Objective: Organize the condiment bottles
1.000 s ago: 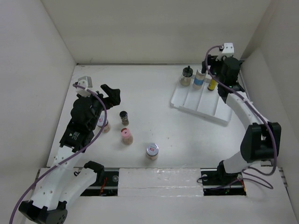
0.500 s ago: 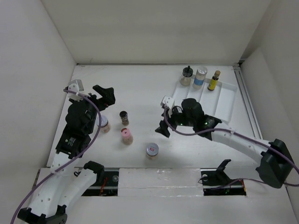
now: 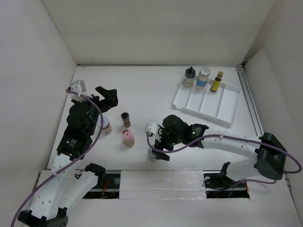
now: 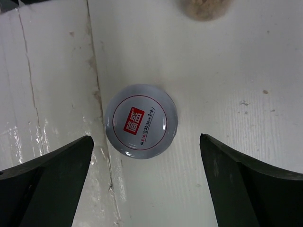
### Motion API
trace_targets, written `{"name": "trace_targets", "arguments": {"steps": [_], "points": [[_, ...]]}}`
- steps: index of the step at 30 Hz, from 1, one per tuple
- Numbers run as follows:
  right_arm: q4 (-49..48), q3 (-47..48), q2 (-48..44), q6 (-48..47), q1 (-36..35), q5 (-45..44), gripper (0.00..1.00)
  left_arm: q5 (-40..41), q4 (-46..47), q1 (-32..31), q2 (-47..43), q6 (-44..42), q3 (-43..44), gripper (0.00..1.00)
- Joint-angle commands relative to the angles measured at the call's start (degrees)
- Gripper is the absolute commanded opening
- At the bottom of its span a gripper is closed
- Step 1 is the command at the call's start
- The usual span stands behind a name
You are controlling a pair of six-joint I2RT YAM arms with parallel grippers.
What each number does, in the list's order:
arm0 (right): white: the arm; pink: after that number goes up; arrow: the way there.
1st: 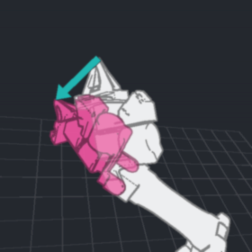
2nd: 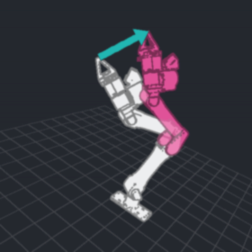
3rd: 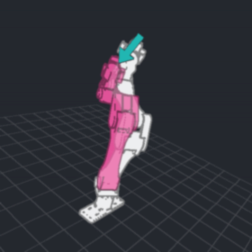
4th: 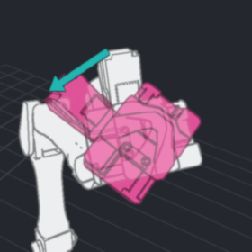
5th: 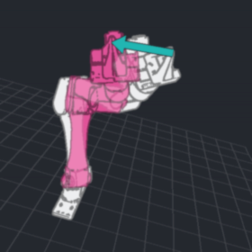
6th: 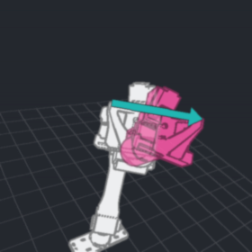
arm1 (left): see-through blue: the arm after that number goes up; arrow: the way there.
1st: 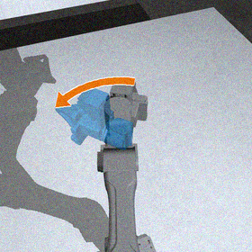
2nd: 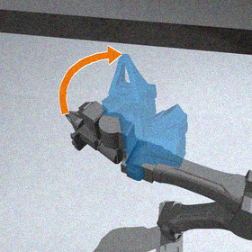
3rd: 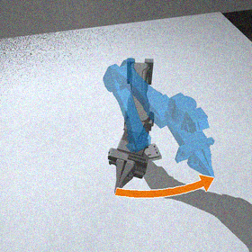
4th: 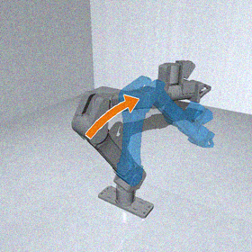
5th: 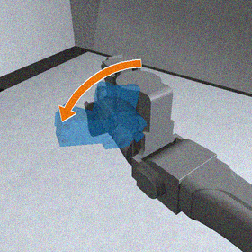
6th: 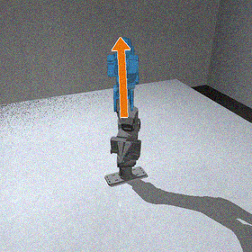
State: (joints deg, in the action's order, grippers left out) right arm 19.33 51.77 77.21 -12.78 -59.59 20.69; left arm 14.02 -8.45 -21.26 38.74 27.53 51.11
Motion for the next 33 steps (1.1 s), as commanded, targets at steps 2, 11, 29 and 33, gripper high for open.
{"name": "trace_targets", "arguments": {"steps": [2, 11, 29, 33], "points": [[0.27, 3.16, 2.41, -1.81, -1.75, -0.74, 1.0, -1.54, 2.21, 0.25, -0.6, -0.55, 0.66, 0.99], [-11.58, 3.25, 8.13, -0.5, -1.75, -3.28, 0.91, -1.54, 2.21, 0.25, -0.6, -1.07, 0.66, 0.99], [-24.17, 3.69, -11.64, 11.63, 31.8, -38.07, 0.51, -3.39, 2.21, 0.25, -0.16, -1.07, 0.66, 0.99], [-24.17, 2.28, -11.03, 12.25, 42.7, -42.83, 0.51, -3.38, 2.73, 0.25, -0.77, -1.07, 0.66, 0.99]]}}
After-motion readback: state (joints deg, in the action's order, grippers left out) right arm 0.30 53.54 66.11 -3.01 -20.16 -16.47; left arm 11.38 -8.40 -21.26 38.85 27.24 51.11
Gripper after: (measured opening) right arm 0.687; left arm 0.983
